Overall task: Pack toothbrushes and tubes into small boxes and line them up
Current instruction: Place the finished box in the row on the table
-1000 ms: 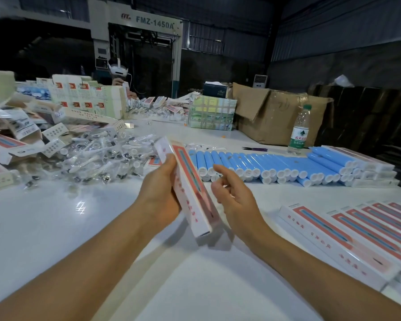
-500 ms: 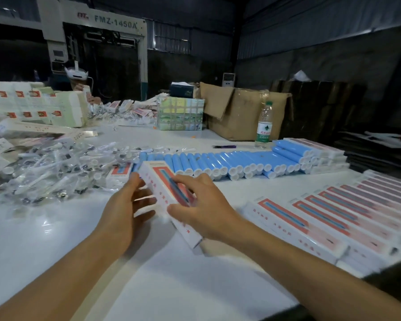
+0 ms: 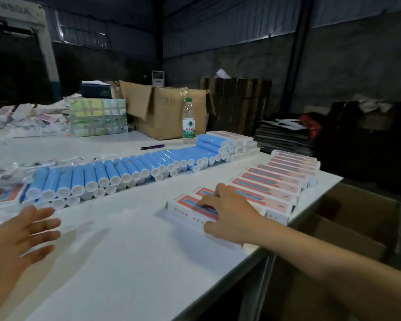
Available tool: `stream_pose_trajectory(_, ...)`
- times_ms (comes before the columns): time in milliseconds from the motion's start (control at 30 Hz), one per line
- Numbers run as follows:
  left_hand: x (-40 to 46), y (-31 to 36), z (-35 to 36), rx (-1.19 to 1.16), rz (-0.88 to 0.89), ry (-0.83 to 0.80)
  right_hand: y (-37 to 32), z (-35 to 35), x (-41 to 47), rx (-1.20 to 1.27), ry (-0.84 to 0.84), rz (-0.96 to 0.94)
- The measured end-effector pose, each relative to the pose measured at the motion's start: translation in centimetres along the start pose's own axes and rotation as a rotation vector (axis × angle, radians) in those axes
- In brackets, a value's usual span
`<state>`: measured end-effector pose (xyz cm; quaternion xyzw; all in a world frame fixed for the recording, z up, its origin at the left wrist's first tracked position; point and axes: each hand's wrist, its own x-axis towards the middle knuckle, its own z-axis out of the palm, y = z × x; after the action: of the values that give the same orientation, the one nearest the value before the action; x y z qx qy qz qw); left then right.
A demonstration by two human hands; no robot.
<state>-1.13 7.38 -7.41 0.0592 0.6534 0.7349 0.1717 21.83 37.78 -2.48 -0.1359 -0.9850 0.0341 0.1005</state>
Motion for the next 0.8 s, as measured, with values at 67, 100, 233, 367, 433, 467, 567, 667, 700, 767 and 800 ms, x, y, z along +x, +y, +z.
stream_pose_trajectory(67,-1.3,0.7,1.2,0.025,0.009,-0.002,1.2,-0.3,0.1,-0.024,-0.018,0.052)
stream_pose_trajectory(100,-2.3,1.1,1.8,0.038,0.04,-0.004,1.6,-0.5,0.1,-0.054,-0.026,0.072)
stream_pose_trajectory(233,-5.8,1.8,4.3,0.091,0.199,0.0,-0.1,-1.0,0.8,-0.129,0.108,0.002)
stream_pose_trajectory(367,-6.1,1.4,5.0,0.335,0.285,0.017,-7.5,0.3,2.8,0.148,0.224,-0.23)
stream_pose_trajectory(433,-5.9,0.9,5.0,0.416,0.307,-0.023,-11.1,1.4,4.5,0.185,0.175,-0.273)
stream_pose_trajectory(467,-6.0,0.8,4.8,0.439,0.311,-0.028,-12.8,2.1,5.6,0.206,0.147,-0.28)
stream_pose_trajectory(567,-5.8,0.5,4.2,0.475,0.311,-0.027,-16.3,3.9,8.0,0.263,0.102,-0.312)
stream_pose_trajectory(667,-5.9,0.5,4.3,0.49,0.293,-0.049,-16.8,5.6,8.7,0.211,0.081,-0.346)
stream_pose_trajectory(700,-5.9,0.5,4.4,0.497,0.282,-0.05,-16.7,6.0,8.8,0.192,0.082,-0.359)
stream_pose_trajectory(767,-6.0,0.7,4.5,0.516,0.262,-0.057,-16.6,6.6,9.0,0.18,0.121,-0.395)
stream_pose_trajectory(800,-6.1,0.7,4.4,0.52,0.257,-0.066,-16.6,6.8,9.1,0.198,0.145,-0.396)
